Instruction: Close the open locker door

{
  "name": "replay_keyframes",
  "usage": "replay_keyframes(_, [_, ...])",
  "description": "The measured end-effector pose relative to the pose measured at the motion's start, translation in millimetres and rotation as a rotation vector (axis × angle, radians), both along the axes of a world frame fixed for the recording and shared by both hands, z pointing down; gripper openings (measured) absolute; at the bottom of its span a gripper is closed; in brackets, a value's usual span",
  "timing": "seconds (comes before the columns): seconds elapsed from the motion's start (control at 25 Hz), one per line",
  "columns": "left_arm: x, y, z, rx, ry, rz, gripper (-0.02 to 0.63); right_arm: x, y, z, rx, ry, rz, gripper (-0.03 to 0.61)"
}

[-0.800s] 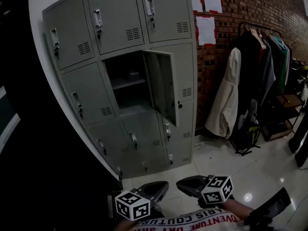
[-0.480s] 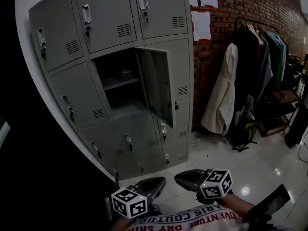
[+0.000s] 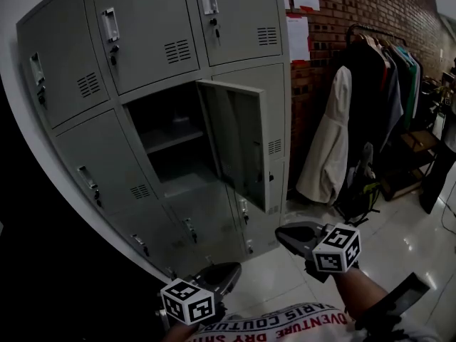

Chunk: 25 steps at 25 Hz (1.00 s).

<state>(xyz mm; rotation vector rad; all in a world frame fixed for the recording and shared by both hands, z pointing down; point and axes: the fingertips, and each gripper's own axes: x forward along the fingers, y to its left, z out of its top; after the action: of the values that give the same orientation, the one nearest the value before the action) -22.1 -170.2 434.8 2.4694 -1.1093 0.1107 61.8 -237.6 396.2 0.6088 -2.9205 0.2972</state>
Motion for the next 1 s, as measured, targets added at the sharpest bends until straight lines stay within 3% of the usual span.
replay_keyframes(0.32, [-50.5, -59.5, -16.6, 0.017, -0.007, 0.044, 0.005, 1.7, -102.1, -53.5, 0.09, -0.04, 0.202, -0.005])
replay_keyframes(0.56, [-80.5, -91.6, -13.5, 0.009, -0.006, 0.071, 0.005, 4.2, -166.0, -75.5, 0.105, -0.103, 0.349, -0.006])
replay_keyframes(0.76, [-108.6, -112.6, -7.7, -0.001, -0.008, 0.062, 0.005, -3.4, -188.1, -82.1, 0.116, -0.116, 0.38, -0.006])
replay_keyframes(1.0, [-120.2, -120.3, -2.8, -0.017, -0.001, 0.07, 0.005, -25.1, -179.2, -82.8, 0.139, -0.109, 0.357, -0.008])
